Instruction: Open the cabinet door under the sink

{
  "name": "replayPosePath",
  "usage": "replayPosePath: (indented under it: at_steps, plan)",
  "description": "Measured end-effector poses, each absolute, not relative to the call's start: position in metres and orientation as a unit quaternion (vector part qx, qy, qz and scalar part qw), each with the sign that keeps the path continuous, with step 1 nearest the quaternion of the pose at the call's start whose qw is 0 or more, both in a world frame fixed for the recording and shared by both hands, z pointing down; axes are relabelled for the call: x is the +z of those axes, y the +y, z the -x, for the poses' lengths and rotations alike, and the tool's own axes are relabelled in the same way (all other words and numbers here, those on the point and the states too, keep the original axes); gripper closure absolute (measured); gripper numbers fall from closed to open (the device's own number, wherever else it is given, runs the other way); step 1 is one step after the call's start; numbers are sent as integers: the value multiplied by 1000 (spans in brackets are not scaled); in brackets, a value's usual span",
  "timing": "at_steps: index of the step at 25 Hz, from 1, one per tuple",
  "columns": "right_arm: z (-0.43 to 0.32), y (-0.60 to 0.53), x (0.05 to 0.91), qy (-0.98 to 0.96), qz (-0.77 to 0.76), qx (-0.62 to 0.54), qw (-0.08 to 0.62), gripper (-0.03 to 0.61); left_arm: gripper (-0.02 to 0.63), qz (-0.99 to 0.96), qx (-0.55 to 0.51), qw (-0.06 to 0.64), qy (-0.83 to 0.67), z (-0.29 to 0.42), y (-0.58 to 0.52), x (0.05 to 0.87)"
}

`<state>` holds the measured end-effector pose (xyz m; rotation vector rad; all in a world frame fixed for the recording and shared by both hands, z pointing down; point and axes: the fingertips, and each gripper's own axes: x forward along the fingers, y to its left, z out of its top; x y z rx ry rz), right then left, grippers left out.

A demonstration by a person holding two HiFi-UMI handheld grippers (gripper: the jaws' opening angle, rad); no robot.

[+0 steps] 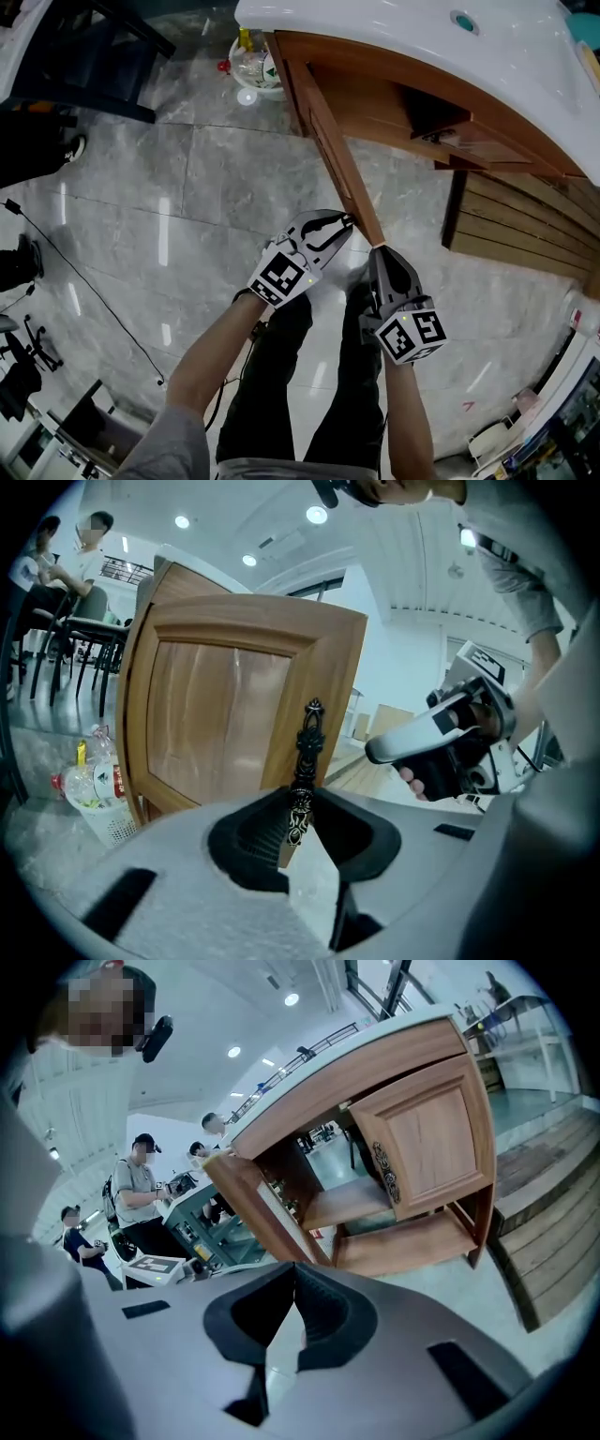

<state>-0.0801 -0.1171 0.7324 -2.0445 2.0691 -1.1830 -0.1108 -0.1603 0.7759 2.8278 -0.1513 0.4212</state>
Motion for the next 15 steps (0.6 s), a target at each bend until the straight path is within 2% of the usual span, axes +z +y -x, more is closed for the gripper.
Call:
replayPosePath:
  at_steps: [7,15]
  plan:
    - [119,-126,740,663,641,-386,-6,568,531,-978,176,109,-4,168,-167,779]
    - [161,-140,740,675,624,-393,-6,568,548,-972,197,118,-48,231,-194,783]
